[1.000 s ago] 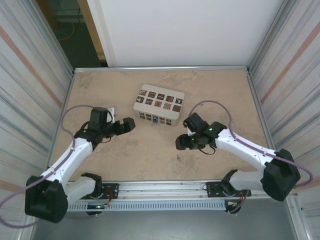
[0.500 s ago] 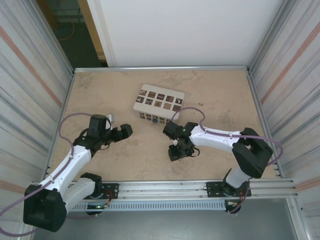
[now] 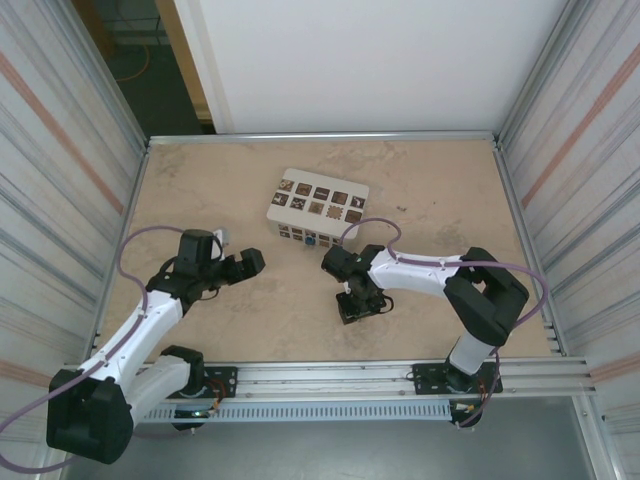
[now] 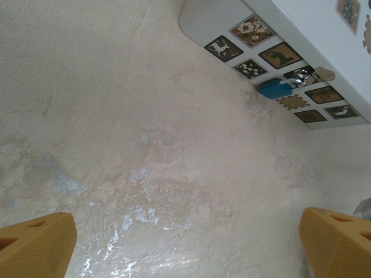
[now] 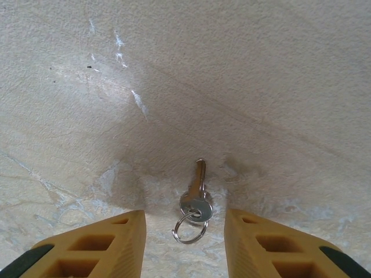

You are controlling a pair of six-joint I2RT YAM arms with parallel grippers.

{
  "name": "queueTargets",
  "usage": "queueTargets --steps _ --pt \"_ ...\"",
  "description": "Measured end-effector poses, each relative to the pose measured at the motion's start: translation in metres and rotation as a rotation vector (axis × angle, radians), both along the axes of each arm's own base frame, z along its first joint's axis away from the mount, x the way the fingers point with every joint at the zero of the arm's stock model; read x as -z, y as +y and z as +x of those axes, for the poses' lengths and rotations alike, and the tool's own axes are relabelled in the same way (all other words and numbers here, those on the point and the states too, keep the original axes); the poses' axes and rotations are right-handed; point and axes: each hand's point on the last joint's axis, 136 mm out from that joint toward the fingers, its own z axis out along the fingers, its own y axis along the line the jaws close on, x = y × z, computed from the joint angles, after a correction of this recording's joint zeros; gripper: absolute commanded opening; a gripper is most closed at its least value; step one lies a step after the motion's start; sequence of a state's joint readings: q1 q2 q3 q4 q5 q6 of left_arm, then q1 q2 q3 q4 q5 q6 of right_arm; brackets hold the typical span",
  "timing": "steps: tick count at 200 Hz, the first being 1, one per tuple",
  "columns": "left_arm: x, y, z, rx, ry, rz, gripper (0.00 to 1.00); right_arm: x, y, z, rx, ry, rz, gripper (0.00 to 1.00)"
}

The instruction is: Unlock the padlock with the key

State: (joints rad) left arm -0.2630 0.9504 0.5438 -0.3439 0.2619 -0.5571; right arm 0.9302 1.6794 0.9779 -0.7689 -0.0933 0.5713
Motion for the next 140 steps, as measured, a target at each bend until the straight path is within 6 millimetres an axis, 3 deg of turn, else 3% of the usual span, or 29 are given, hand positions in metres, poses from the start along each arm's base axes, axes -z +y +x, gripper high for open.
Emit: queueTargets --steps 140 --pt "0.0039 0.0005 -0.0006 0.001 0.014 0.008 0.99 0.005 -0.0038 0.0013 -0.006 -0.002 -0.029 0.27"
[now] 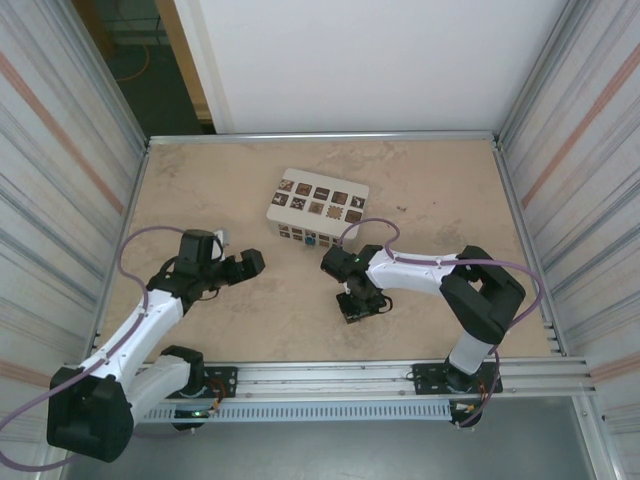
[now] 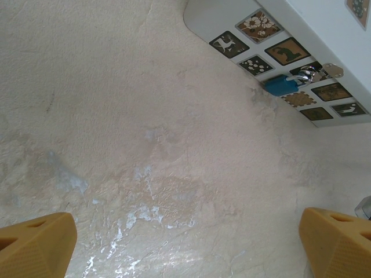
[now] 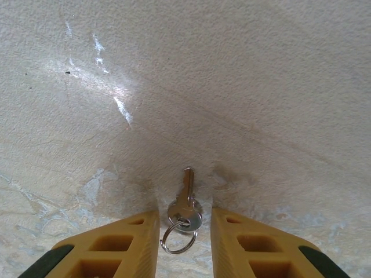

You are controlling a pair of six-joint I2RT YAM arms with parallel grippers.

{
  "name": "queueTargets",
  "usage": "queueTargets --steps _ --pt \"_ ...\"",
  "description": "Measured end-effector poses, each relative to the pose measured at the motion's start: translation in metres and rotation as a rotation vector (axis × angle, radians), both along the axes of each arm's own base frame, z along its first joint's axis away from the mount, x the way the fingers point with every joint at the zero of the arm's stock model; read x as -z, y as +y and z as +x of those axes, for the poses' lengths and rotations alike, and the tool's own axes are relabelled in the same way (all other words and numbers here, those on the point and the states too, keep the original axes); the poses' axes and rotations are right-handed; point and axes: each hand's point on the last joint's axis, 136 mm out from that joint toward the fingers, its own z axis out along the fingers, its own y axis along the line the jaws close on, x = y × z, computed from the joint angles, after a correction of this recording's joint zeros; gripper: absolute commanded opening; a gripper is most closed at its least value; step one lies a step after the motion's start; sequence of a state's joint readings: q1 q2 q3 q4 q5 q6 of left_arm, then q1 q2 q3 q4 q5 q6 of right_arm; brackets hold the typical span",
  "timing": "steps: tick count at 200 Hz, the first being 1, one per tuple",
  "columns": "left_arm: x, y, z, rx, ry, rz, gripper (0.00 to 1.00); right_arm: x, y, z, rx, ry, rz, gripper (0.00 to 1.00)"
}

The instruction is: Unlock the padlock with the key

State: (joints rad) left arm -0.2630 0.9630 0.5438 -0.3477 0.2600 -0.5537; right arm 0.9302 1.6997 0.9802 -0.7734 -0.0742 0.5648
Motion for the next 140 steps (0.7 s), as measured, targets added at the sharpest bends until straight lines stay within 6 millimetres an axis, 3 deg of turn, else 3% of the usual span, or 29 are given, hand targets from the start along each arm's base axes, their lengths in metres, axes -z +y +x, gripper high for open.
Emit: queueTargets --steps 140 --pt "0.0017 -0.0003 0.001 0.0 0.01 0.002 0.99 -0.0011 0.0006 -0.0011 -0.001 -0.002 0.012 0.16"
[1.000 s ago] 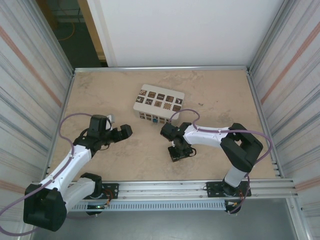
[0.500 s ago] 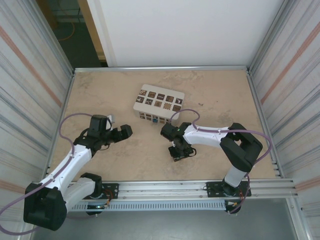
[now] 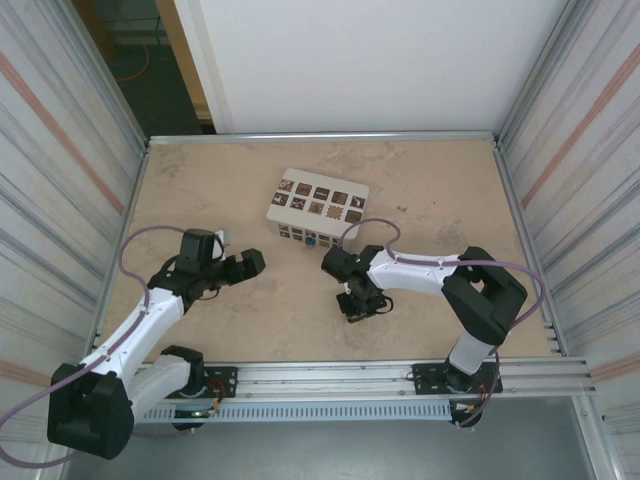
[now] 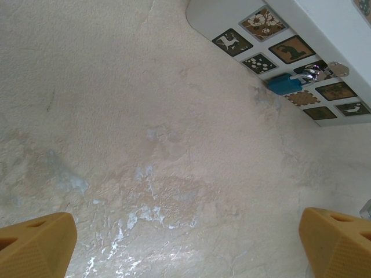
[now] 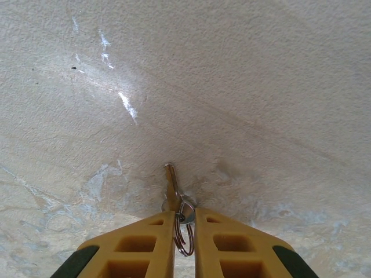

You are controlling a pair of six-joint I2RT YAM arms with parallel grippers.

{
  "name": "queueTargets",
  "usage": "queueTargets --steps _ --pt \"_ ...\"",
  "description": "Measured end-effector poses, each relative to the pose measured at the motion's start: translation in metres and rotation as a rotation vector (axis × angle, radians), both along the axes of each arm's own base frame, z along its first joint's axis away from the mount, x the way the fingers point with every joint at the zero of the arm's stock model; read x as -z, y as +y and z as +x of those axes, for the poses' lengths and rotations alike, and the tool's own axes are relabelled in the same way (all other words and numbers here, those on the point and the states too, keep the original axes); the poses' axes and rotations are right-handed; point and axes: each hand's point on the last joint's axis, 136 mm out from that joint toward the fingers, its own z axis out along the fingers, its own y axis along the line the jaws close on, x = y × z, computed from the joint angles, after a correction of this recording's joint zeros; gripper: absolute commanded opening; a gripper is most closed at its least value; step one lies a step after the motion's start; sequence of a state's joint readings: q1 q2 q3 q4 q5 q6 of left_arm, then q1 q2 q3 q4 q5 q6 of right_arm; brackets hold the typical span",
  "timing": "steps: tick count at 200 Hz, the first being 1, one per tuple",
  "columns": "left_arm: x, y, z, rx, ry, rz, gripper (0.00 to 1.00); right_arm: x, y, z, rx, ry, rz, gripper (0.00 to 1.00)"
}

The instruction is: Unlock the padlock with the key

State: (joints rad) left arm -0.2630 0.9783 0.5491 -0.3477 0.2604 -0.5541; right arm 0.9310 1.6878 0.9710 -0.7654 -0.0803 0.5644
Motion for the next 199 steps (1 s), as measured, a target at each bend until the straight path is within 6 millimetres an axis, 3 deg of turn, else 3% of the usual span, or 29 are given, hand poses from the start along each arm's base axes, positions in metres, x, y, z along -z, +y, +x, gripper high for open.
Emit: queueTargets --steps 68,119,157,199 --pt "-0.009 -0.002 0.006 0.0 -0.019 -0.005 0.99 -0.001 0.0 0.0 0.004 -0.01 0.026 0.0" --pt "-0.019 -0.002 0.009 -0.008 -0.036 -0.04 0.99 -0.006 -0.004 0.008 0.048 -0.041 0.101 0.0" --pt "-0.036 -0.008 0.011 -0.018 -0.059 -0.123 0.99 -0.036 0.003 0.03 0.1 -0.167 0.257 0.0" --pt "-0.072 -0.023 0.02 0.009 -0.119 -0.236 0.93 -0.077 0.017 0.054 0.164 -0.338 0.466 0.0"
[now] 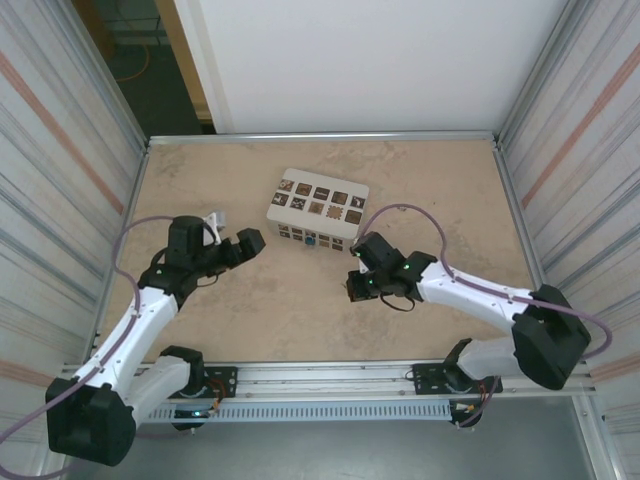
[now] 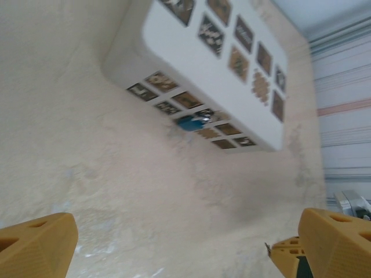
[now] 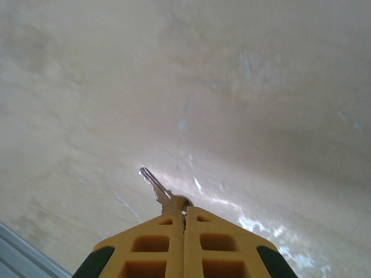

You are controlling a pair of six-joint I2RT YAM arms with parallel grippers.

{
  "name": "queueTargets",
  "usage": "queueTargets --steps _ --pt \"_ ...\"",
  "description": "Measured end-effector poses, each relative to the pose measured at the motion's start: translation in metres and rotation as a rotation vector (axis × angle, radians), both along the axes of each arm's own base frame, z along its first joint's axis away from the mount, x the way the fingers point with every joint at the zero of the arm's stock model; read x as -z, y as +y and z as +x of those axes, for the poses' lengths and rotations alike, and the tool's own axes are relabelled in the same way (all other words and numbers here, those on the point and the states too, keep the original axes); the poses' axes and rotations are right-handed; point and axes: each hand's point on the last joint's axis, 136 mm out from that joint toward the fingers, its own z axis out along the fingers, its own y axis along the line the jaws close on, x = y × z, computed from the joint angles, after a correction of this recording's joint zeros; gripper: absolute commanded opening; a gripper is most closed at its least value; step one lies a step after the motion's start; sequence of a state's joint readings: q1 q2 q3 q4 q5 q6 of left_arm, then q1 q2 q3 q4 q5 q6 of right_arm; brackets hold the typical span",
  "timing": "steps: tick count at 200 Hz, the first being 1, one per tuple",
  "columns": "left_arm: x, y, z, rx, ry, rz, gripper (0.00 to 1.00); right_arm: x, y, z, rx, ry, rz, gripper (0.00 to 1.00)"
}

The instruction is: Unlock the padlock with the key

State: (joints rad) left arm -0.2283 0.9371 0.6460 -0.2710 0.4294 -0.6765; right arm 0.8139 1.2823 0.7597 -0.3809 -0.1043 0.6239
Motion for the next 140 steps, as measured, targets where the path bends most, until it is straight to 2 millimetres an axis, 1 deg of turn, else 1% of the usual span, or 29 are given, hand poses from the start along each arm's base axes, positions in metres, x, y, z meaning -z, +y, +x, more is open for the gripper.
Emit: queueTargets --steps 25,32,46,55,80,103,140 --pt "-0.02 -0.012 0.003 0.034 -0.037 -0.058 0.84 -0.026 0.009 0.016 0.042 -0.105 0.119 0.0" --pt "-0.027 -0.017 0.003 0.055 -0.05 -0.069 0.81 -0.033 0.012 0.02 0.052 -0.133 0.149 0.0" --pt "-0.04 -0.031 0.004 0.103 -0.072 -0.085 0.78 -0.05 0.019 0.03 0.066 -0.187 0.21 0.0" --pt "-0.049 -0.041 0.004 0.136 -0.088 -0.093 0.74 -0.059 0.024 0.035 0.067 -0.219 0.248 0.0" --pt "-0.067 -0.066 0.005 0.214 -0.132 -0.11 0.65 -0.08 0.035 0.045 0.067 -0.285 0.327 0.0" --pt "-0.074 -0.086 0.004 0.28 -0.151 -0.119 0.58 -0.095 0.042 0.05 0.062 -0.328 0.381 0.0" --pt "-0.08 -0.115 0.001 0.363 -0.172 -0.125 0.49 -0.108 0.048 0.052 0.05 -0.354 0.424 0.0"
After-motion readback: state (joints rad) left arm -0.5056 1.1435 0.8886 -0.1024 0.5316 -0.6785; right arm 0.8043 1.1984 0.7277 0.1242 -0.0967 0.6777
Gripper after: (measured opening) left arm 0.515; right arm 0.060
